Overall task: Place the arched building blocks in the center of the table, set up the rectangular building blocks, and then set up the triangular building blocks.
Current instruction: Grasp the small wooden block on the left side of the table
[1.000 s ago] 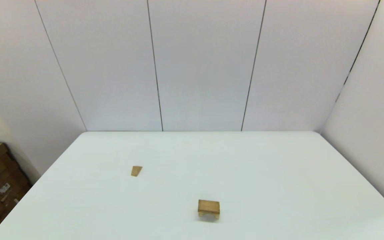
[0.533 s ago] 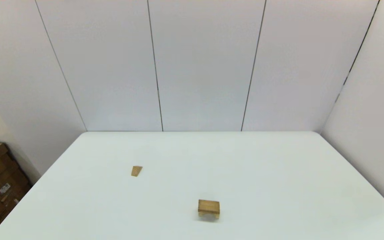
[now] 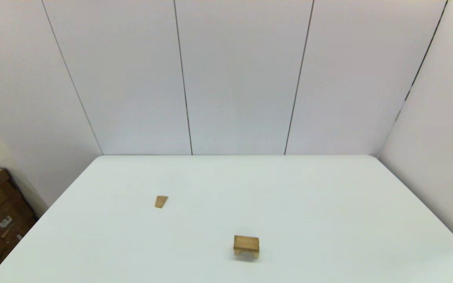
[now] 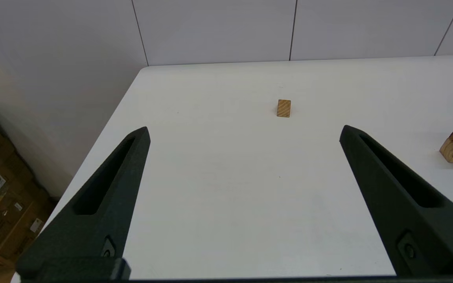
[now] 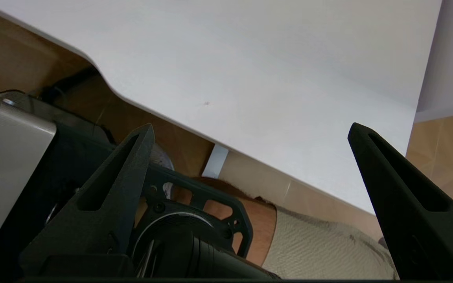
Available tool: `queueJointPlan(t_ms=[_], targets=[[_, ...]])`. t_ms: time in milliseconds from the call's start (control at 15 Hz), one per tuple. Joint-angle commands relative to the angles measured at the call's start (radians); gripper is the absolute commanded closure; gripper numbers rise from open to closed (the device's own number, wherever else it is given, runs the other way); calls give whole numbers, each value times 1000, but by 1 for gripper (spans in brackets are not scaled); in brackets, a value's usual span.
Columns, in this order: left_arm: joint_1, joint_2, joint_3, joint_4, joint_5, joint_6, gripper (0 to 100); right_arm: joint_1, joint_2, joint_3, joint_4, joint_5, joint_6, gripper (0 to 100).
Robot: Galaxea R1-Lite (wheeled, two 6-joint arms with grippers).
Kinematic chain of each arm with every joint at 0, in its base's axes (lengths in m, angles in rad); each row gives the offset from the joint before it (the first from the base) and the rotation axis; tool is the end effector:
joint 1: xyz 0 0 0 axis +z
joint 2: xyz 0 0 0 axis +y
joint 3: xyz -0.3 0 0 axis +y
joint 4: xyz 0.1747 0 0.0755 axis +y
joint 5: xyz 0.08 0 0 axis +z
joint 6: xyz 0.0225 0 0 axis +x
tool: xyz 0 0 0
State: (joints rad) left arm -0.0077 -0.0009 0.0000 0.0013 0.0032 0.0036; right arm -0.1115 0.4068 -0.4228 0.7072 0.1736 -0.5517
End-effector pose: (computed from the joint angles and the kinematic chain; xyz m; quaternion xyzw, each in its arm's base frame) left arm -0.0229 0.0002 0.0753 0.0018 0.0002 -0.0023 1.0000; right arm -0.0228 0.0065 0.1319 -0.2098 0.3147 0.1194 0.9180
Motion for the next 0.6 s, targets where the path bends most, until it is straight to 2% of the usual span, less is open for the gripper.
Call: queueJointPlan(t_ms=[67,333,600], targets=[[0,1,0,0,0,1,0,-8,-100,65,-52,-3,6,0],[0,1,0,0,0,1,0,-17,-123,65,-118,0,119,0],[0,1,0,0,0,1,0,-11,-123,39,-124,-8,139,0]])
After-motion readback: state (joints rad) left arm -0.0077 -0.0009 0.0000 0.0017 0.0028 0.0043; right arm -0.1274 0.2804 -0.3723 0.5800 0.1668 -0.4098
